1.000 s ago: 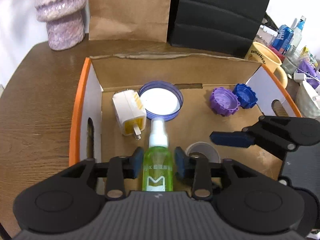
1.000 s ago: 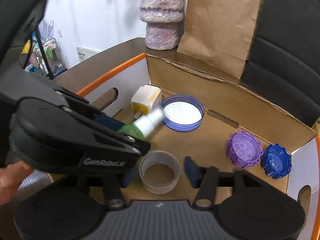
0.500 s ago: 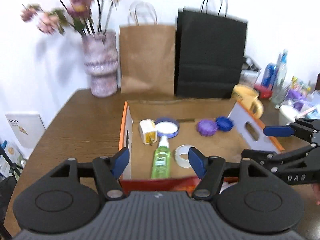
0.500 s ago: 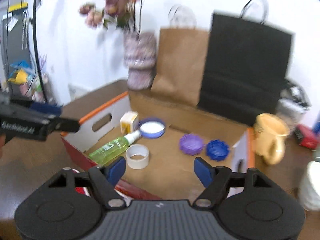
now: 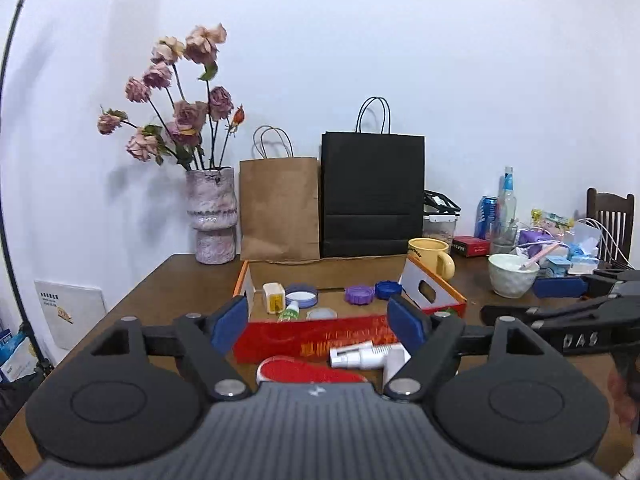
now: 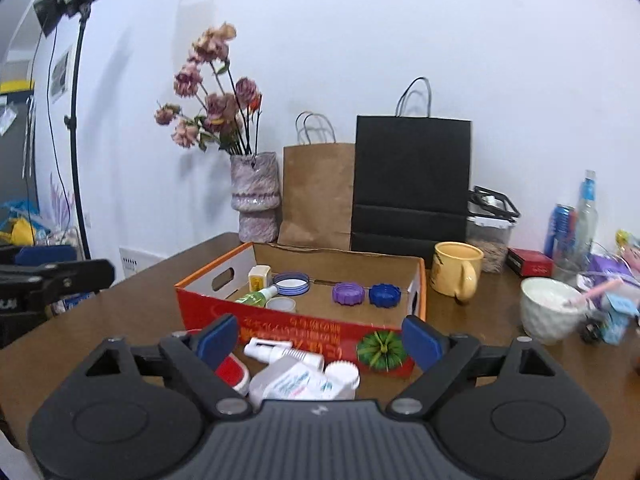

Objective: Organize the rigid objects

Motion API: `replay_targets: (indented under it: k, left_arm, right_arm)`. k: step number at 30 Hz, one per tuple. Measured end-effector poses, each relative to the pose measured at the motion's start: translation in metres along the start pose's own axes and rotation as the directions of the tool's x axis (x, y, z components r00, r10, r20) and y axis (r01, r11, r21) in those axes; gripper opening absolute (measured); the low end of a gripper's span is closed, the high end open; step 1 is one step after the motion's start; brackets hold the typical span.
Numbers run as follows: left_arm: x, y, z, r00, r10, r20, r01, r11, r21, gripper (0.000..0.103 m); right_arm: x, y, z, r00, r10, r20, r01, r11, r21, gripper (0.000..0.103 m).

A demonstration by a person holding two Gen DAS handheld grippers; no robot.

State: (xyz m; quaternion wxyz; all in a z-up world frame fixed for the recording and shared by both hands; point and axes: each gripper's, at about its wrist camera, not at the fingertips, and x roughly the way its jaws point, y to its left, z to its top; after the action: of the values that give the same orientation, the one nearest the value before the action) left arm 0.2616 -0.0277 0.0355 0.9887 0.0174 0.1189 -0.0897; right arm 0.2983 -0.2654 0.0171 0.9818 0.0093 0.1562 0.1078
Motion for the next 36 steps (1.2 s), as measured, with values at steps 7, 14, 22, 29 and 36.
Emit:
replay_targets:
  k: [7,14,22,29,36]
  left_arm:
    - [-0.066,0.01,-0.028,0.998,0.041,0.056,-0.039,0.998,-0.039,0.081]
    - [-0.123,0.013,-0.058,0.994,0.051,0.1,-0.049,0.999,-0.023,0.084]
    - [-0.181,0.016,-0.078,0.987,0.048,0.154,-0.044,0.999,-0.031,0.093]
    - [-0.216,0.006,-0.101,0.991,0.053,0.123,-0.054,0.999,0.006,0.094]
    - [-0.22,-0.008,-0.104,0.992,0.026,0.125,-0.029,0.999,0.02,0.094]
  right_arm:
    - [-0.07,0.011,-0.031,0.996,-0.032,0.08,0.026,0.997,0.079,0.094]
    - [-0.128,0.039,-0.058,0.994,-0.047,0.094,0.044,0.998,0.039,0.094]
    - [-0.189,0.078,-0.103,0.99,-0.034,0.134,0.025,0.997,0.07,0.098]
    - [-0.221,0.099,-0.124,0.988,-0.014,0.155,0.007,0.999,0.045,0.098]
    - [-0.235,0.094,-0.127,0.987,-0.027,0.158,0.02,0.999,0.049,0.099]
